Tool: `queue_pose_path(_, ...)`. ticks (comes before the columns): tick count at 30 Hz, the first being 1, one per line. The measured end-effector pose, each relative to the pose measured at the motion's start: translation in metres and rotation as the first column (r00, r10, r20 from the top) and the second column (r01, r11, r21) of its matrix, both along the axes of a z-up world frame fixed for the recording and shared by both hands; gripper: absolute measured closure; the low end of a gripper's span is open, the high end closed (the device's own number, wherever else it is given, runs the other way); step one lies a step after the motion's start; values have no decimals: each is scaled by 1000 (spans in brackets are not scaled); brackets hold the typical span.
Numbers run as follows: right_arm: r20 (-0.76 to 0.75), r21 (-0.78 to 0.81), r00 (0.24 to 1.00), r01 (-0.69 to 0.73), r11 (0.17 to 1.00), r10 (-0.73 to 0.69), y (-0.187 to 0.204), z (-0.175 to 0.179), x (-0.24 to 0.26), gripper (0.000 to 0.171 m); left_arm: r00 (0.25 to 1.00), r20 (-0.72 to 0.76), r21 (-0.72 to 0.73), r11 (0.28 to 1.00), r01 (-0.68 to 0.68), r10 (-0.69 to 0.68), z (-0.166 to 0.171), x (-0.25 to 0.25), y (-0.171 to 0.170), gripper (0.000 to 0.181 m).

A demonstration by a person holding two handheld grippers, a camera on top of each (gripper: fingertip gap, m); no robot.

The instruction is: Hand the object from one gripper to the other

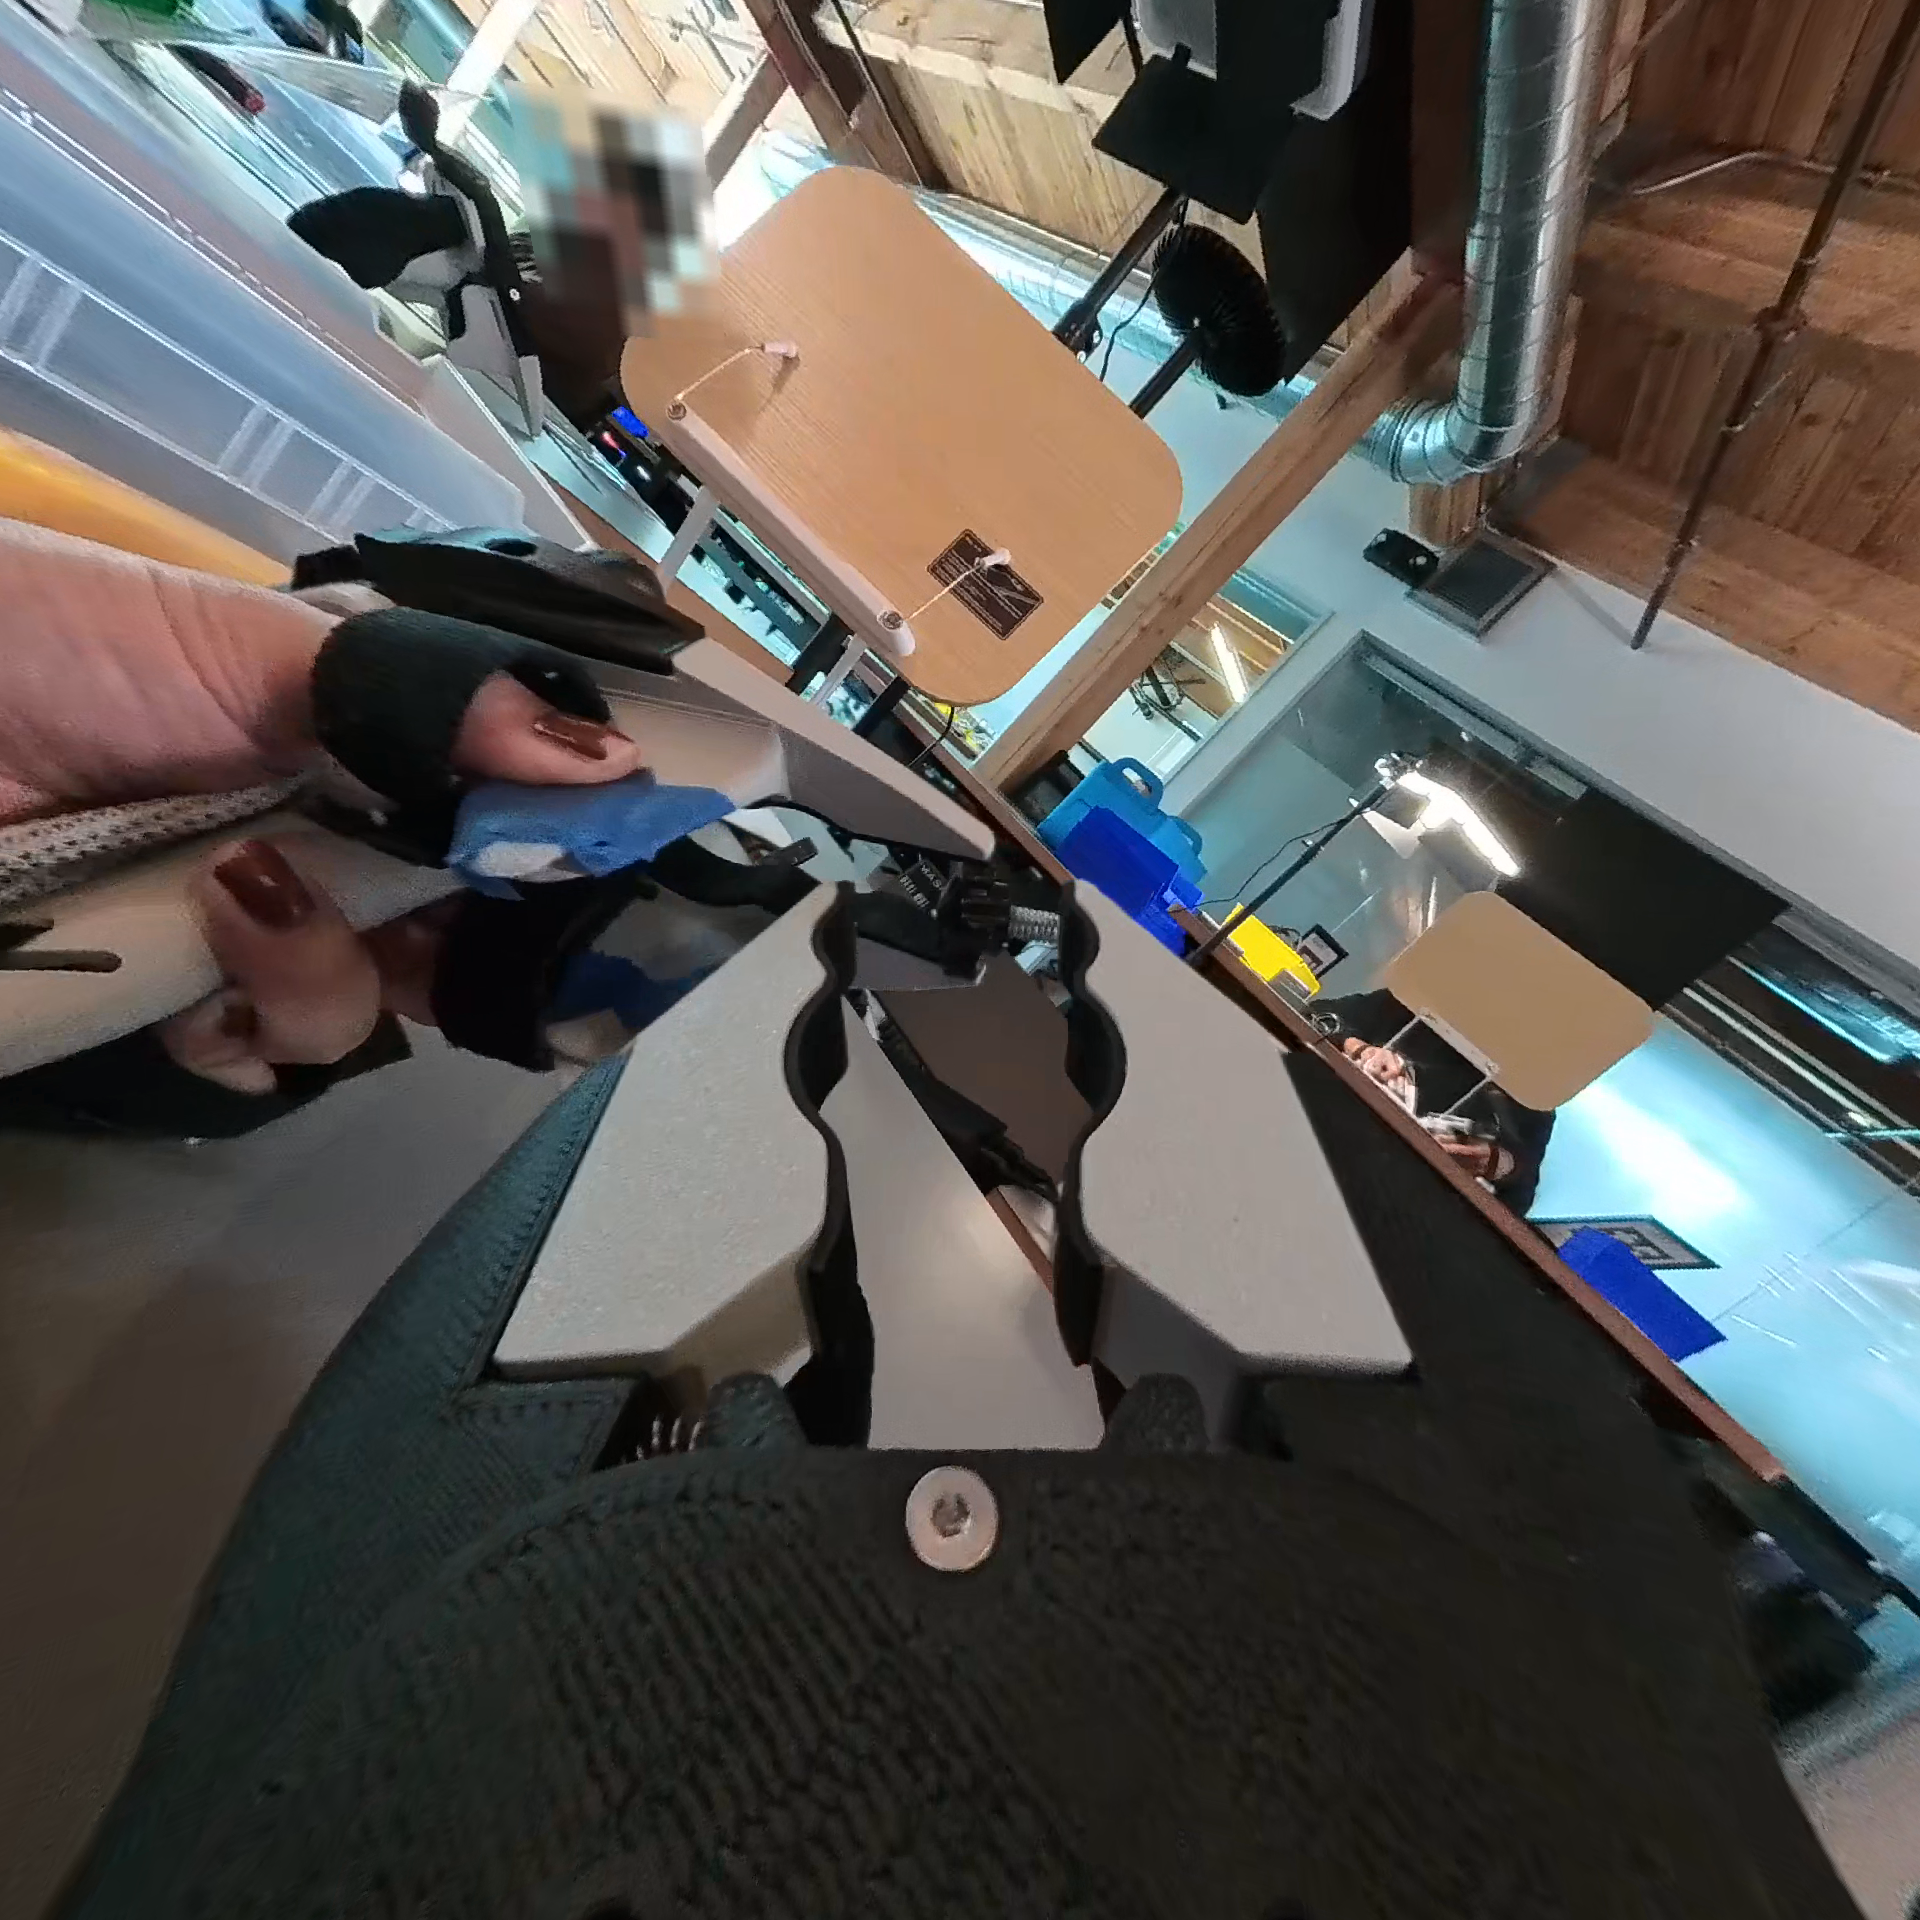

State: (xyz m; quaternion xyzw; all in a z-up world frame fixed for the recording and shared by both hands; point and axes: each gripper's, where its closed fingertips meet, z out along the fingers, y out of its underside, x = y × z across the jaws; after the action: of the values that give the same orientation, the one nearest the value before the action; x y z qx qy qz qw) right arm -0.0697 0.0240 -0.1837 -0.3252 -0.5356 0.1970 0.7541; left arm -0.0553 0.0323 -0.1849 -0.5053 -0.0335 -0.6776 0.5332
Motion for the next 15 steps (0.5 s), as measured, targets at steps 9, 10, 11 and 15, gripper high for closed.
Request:
queue_pose_path(9,-32,-18,999,-21,1000,20,0,5,5,138,999,-1,9,999,33,-33,1,4,-4,160)
queue_pose_path(10,-33,-22,999,-18,1000,17,1,5,5,137,999,3,11,999,33,-33,1,3,-4,160)
queue_pose_path(11,-30,-33,999,-20,999,19,2,5,5,137,999,6,13,999,32,-33,1,3,-5,160)
queue_pose_path(15,-27,-48,999,-25,999,23,4,4,6,148,999,-1,15,999,47,-47,1,5,-6,160)
